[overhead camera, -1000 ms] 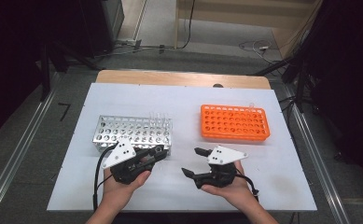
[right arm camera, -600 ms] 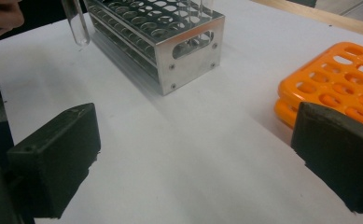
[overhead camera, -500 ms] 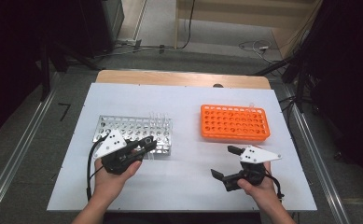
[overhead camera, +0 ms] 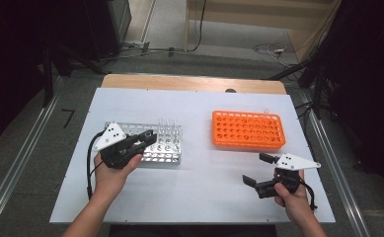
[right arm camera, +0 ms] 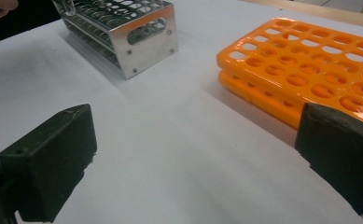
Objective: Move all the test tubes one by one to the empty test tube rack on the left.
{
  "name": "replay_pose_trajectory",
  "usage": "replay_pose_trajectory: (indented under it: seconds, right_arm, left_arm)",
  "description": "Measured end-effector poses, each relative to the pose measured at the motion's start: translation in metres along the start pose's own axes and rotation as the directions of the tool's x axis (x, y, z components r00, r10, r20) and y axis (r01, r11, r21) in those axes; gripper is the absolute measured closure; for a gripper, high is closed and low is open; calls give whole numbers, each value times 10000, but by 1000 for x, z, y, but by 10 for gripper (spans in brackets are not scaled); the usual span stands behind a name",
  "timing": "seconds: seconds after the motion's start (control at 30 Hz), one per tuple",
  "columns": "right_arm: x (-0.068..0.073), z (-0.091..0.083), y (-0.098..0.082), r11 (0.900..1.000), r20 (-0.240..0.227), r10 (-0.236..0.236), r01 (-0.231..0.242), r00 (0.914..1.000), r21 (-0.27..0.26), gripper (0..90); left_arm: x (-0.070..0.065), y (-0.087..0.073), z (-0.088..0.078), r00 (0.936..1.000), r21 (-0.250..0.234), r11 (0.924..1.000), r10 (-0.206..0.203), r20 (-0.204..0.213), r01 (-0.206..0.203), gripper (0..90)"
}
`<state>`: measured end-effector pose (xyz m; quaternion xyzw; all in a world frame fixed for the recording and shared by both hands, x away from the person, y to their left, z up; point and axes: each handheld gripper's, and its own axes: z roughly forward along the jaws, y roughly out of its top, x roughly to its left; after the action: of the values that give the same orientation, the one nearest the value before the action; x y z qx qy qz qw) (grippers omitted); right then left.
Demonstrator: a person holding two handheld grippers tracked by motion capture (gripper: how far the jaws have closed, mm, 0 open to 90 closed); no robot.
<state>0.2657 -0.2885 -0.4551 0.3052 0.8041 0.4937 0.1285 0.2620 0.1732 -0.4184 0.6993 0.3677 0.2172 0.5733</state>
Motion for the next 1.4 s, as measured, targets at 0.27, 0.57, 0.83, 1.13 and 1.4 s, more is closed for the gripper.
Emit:
replay_pose_trajectory:
  seconds: [0.27, 0.57, 0.83, 1.13, 1.4]
  right_arm:
    - [-16, -4, -7, 9992, 192, 391, -389, 9991, -110, 0]
    - [-21, -7, -8, 9983, 318, 556, -550, 9979, -184, 0]
    - [-22, -8, -8, 9982, 353, 574, -567, 9977, -205, 0]
    - [-21, -8, -8, 9982, 374, 545, -536, 9978, -253, 0]
    - [-22, -6, -9, 9984, 469, 531, -522, 9975, -207, 0]
  left_arm:
    - [16, 12, 9, 9990, -190, 9998, -39, -448, 30, 759]
    - [36, 19, 25, 9952, -270, 9996, -135, -972, 109, 759]
    - [47, 23, 41, 9918, -304, 9995, -138, -1272, 100, 760]
    - [52, 20, 58, 9903, -100, 9997, -222, -1369, 211, 760]
    - [51, 15, 68, 9870, 509, 9987, 107, -1602, -26, 759]
